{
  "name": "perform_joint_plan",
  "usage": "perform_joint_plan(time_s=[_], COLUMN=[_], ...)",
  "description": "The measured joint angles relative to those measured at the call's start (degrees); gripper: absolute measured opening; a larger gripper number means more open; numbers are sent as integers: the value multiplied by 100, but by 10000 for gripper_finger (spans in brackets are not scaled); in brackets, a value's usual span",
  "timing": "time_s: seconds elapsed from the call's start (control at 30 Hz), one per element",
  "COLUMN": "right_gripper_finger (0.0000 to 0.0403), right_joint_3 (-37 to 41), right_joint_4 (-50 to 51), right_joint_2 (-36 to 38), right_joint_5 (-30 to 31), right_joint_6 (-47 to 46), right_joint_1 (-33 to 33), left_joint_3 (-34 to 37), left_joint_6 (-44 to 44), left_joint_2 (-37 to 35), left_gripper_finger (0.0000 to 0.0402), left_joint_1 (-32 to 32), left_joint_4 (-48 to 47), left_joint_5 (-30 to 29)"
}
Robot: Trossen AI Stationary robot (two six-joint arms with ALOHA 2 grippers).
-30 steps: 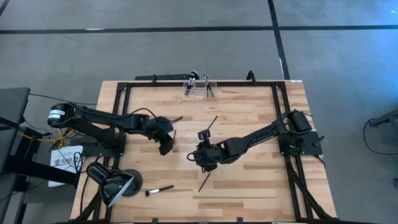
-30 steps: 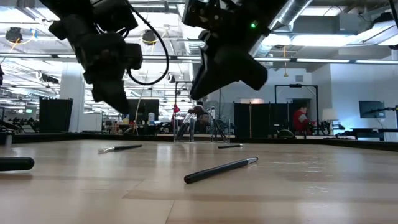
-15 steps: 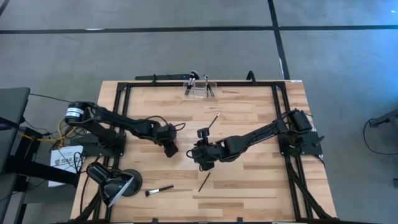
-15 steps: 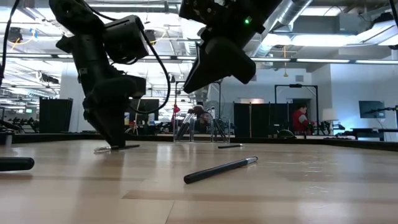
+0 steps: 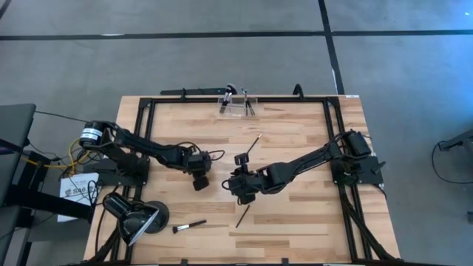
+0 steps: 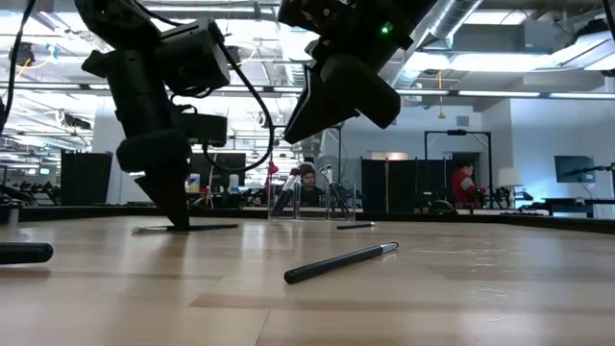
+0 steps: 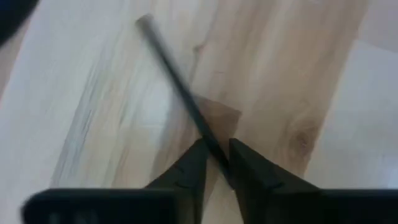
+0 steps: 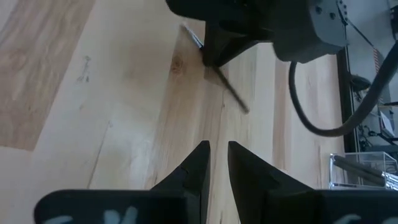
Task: Sort items
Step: Put the eyeshadow brush into the right section of the transparent organizer
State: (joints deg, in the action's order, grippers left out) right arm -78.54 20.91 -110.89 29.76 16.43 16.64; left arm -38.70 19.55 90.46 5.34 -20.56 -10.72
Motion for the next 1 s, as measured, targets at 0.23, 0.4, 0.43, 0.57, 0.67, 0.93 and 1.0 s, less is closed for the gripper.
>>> perform_joint_plan(time_s=[0.23, 0.4, 0.43, 0.57, 0.67, 0.93, 1.0], right_gripper_finger=[47, 47, 47, 47, 47, 47, 47], right_joint_3=[0, 80, 94, 94, 94, 94, 94], right_joint_4=[-64, -533, -559, -594, -606, -798, -872], right_joint_2=[0, 0, 0, 0, 0, 0, 0], right_joint_5=[-174, -1255, -1322, -1112, -1005, -622, -205], right_joint_6=[-3, -156, -157, -130, -35, 335, 717], right_joint_1=[0, -123, -142, -181, -179, -85, -22], left_joint_3=[10, -115, -155, -340, -332, -337, -337], left_joint_6=[-611, -737, -716, -301, -98, 212, 297], left_joint_2=[-4, -83, -108, -422, -674, -1270, -1285], left_gripper_finger=[12, 17, 16, 10, 11, 8, 6], left_joint_1=[32, 1, -18, -194, -353, -709, -781], left_joint_4=[47, 157, 141, 257, 195, 273, 284], left_joint_5=[332, 827, 1060, 1941, 2239, 2546, 2645])
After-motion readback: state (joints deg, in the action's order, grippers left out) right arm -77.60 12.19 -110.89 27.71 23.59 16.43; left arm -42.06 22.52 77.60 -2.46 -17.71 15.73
